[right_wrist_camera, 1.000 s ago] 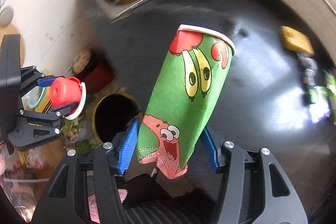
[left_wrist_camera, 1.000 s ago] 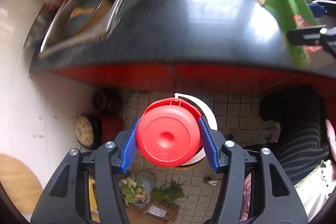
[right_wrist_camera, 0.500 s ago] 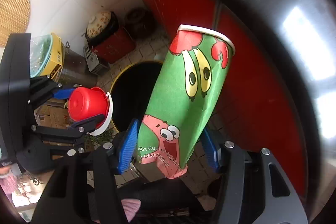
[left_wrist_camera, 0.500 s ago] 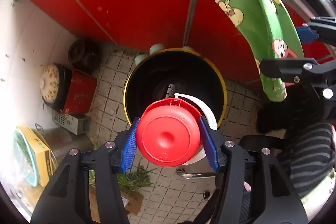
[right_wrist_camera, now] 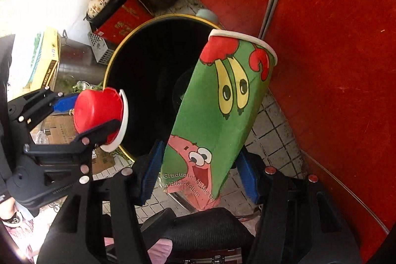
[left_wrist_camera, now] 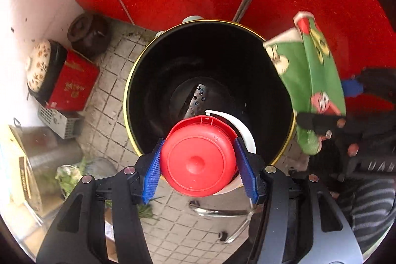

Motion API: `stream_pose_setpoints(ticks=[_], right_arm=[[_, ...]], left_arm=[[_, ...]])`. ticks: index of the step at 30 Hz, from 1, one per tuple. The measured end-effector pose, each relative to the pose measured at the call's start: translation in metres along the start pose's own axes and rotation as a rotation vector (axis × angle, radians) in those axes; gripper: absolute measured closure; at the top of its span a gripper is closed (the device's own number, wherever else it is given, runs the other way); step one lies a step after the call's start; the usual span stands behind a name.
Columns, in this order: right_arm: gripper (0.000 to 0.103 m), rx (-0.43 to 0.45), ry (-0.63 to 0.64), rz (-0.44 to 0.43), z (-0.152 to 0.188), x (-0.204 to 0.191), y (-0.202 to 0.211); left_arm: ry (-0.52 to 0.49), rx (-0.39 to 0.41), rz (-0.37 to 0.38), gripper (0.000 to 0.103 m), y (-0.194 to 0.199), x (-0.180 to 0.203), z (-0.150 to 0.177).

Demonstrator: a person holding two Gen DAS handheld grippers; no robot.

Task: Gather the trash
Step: 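Carry the red lid and green cartoon cup down over the trash bin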

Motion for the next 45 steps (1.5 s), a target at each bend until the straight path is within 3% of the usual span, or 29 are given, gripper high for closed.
stream_pose_setpoints(ticks=[16, 34, 45], right_arm=[[0.047, -0.027, 0.020, 0.034, -0.006, -0.001, -0.026], [0.047, -0.007, 0.097, 0.026, -0.007, -0.023, -0.019], [0.047, -0.013, 0.079, 0.046, -0.009, -0.021, -0.019]], left_arm=[[0.033, -0.044, 0.033, 0.049, -0.035, -0.006, -0.003], [0.029, -0.007, 0.015, 0.049, -0.023, -0.007, -0.006], [0.026, 0.000, 0.008, 0.049, -0.018, -0.006, -0.007]])
Point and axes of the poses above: each gripper's, at about its wrist camera, not at the fingertips, and y roughly against the way its jaws point, x to its right, z to its underside, the point moved 2 cm from there along -y, roughly the way its jaws point, and after that the axes turned 12 degrees about -x, right-handed, at the moved point
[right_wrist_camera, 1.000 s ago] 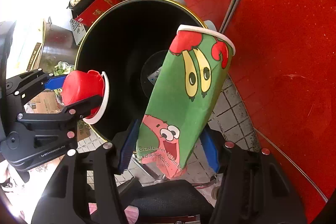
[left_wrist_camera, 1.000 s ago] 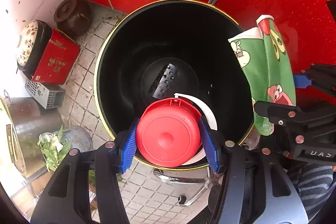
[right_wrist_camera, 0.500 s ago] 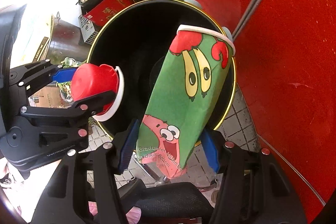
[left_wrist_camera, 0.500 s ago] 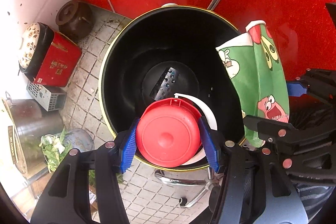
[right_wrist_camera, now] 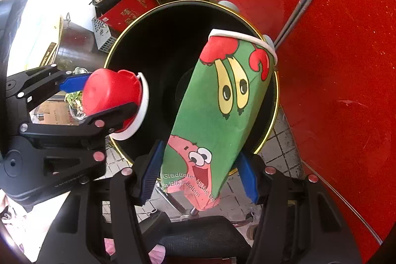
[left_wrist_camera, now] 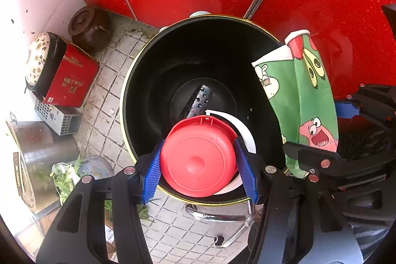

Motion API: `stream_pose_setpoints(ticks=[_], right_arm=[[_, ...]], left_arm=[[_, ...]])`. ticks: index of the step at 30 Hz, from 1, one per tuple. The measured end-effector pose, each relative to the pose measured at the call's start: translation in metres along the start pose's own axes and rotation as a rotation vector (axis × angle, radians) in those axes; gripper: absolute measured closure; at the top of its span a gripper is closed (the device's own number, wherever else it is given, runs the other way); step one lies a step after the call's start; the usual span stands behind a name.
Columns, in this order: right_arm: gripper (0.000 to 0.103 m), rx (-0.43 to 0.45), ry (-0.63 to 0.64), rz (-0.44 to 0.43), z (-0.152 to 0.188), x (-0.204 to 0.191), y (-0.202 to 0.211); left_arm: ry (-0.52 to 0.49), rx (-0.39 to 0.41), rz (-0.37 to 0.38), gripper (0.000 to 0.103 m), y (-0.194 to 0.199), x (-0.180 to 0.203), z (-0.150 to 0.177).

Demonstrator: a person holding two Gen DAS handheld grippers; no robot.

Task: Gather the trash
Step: 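Carry the red lid and green cartoon cup down over the trash bin, then open both tools to drop the lid and cup into the bin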

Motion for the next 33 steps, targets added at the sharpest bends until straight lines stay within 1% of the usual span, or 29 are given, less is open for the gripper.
stream_pose_setpoints(ticks=[13, 25, 29, 30, 32, 33], right_arm=[[0.047, -0.005, -0.046, 0.028, -0.005, 0.008, -0.004], [0.047, -0.005, -0.040, 0.030, -0.005, 0.008, -0.005], [0.045, -0.003, -0.044, 0.015, -0.005, 0.007, -0.004], [0.045, -0.001, -0.045, 0.010, -0.005, 0.008, -0.003], [0.044, 0.000, -0.046, 0.010, -0.005, 0.008, -0.002], [0.040, 0.001, -0.043, 0.011, -0.005, 0.008, -0.002]], left_arm=[[0.045, -0.001, 0.006, 0.049, -0.003, -0.021, 0.003], [0.054, 0.008, 0.005, 0.049, -0.001, -0.022, 0.001], [0.062, 0.010, -0.005, 0.048, 0.000, -0.022, -0.002], [0.069, 0.016, -0.005, 0.046, 0.001, -0.023, -0.002], [0.092, 0.031, -0.004, 0.028, 0.005, -0.026, -0.003], [0.101, 0.040, -0.009, 0.024, 0.008, -0.027, -0.004]])
Point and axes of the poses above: each gripper's, at about its wrist camera, not at the fingertips, and y roughly against the way its jaws point, x to its right, z to its underside, the point moved 2 cm from there along -y, roughly the way its jaws point, and after that the axes turned 12 degrees about -x, right-handed, at the moved point
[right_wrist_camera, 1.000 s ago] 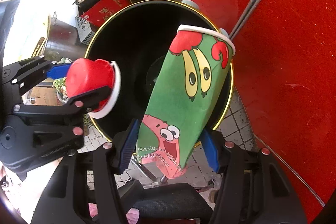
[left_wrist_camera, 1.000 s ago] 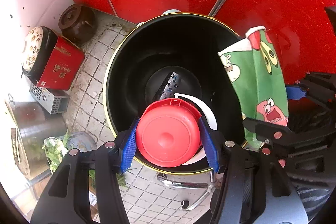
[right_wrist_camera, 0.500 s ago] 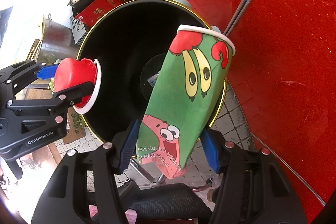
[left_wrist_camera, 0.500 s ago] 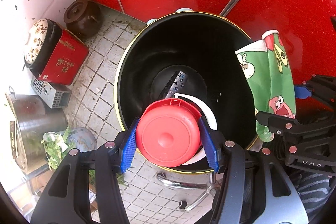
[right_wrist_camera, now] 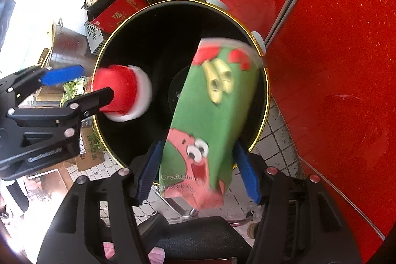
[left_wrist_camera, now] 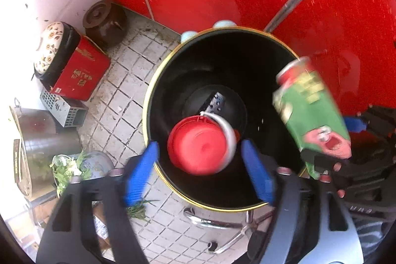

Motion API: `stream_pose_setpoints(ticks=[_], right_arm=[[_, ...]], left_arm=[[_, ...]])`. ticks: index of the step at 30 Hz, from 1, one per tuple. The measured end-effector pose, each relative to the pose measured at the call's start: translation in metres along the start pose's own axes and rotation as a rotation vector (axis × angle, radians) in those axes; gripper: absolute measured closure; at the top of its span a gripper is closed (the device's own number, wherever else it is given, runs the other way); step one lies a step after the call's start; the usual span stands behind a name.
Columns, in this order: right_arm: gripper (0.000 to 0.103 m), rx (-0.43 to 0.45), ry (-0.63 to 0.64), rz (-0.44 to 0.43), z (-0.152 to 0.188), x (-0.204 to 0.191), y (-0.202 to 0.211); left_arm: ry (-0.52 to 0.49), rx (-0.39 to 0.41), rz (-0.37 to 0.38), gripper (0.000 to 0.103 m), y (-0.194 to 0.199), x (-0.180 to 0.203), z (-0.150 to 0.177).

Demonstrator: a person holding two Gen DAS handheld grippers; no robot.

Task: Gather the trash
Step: 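Open both tools to drop the lid and cup into the bin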

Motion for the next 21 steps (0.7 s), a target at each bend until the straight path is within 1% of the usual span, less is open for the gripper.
stream_pose_setpoints(ticks=[1, 3, 8, 10, 11, 14, 19, 21], right_arm=[[0.034, 0.007, 0.001, 0.004, 0.000, -0.001, 0.001], [0.030, 0.017, 0.005, 0.010, 0.001, -0.002, 0.003], [0.029, 0.022, 0.018, 0.029, 0.005, -0.005, 0.005], [0.029, 0.025, 0.020, 0.031, 0.009, -0.006, 0.009], [0.029, 0.028, 0.025, 0.033, 0.012, -0.007, 0.012], [0.029, 0.049, 0.068, 0.031, 0.024, -0.015, 0.029], [0.029, 0.093, 0.131, 0.033, 0.048, -0.027, 0.075], [0.029, 0.116, 0.147, 0.013, 0.058, -0.031, 0.099]], left_arm=[[0.005, 0.008, -0.008, 0.021, 0.002, -0.001, -0.001], [0.010, 0.018, -0.018, 0.021, 0.007, -0.002, -0.004], [0.022, 0.023, -0.024, 0.020, 0.015, -0.007, -0.008], [0.000, 0.002, -0.015, 0.020, 0.022, -0.003, -0.006], [-0.019, 0.000, -0.024, 0.020, 0.028, -0.003, -0.004], [-0.048, 0.023, -0.083, 0.020, 0.052, -0.009, 0.006], [-0.046, 0.085, -0.125, 0.020, 0.105, -0.025, 0.020], [-0.071, 0.109, -0.172, 0.020, 0.132, -0.022, 0.024]])
Point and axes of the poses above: each gripper's, at about its wrist camera, not at the fingertips, and y roughly against the way its jaws point, x to its right, z to its underside, the point moved 2 cm from there along -y, roughly the way its jaws point, and after that the axes turned 12 degrees about -x, right-handed, at the moved point
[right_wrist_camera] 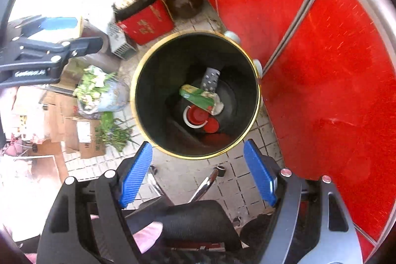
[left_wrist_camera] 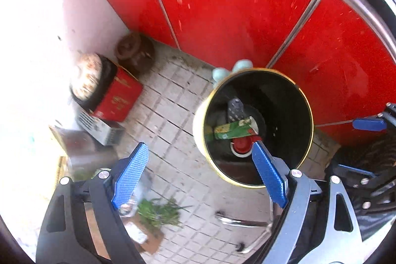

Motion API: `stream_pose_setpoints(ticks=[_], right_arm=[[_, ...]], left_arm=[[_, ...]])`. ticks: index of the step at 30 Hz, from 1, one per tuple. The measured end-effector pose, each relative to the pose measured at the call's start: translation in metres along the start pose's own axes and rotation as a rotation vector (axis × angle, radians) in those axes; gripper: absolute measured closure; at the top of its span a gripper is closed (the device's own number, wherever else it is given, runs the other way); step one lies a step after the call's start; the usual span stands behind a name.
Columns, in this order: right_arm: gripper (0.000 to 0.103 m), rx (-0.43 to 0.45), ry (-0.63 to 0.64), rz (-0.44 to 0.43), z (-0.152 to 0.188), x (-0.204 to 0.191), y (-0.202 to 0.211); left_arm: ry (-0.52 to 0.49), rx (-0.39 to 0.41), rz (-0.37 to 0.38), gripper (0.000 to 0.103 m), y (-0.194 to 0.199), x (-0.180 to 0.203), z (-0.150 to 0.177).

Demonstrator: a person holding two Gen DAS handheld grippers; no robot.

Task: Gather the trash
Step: 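Open both tools to drop the lid and cup into the bin, then raise both tools back toward the countertop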

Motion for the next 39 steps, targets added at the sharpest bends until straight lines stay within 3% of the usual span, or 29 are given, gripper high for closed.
stream_pose_setpoints(ticks=[6, 11, 15, 22, 31, 39], right_arm=[[0.025, 0.088, 0.049, 0.052, 0.016, 0.004, 0.078], [0.020, 0.183, 0.007, 0.141, 0.037, 0.049, 0.144], [0.020, 0.240, -0.095, 0.174, 0.064, 0.104, 0.181], [0.016, 0.289, -0.300, 0.252, 0.133, 0.216, 0.216], [0.016, 0.277, -0.729, 0.250, 0.282, 0.411, 0.237], [0.014, 0.265, -1.050, 0.300, 0.442, 0.541, 0.260]], left_arm=[[-0.126, 0.054, -0.105, 0.018, 0.072, 0.025, -0.012], [-0.202, 0.153, -0.100, 0.018, 0.136, 0.066, -0.037], [-0.281, 0.225, -0.095, 0.018, 0.176, 0.120, -0.058], [-0.489, 0.296, -0.064, 0.013, 0.221, 0.256, -0.109], [-0.693, 0.282, -0.007, 0.013, 0.227, 0.449, -0.161], [-0.702, 0.256, 0.022, 0.013, 0.226, 0.561, -0.192]])
Point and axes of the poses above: each gripper's, at about its wrist camera, not at the fingertips, and y roughly against the way its jaws point, x to its right, z to its underside, the point moved 2 cm from there along -y, roughly the way its jaws point, and after that the axes turned 12 degrees about -x, right-handed, at the moved point
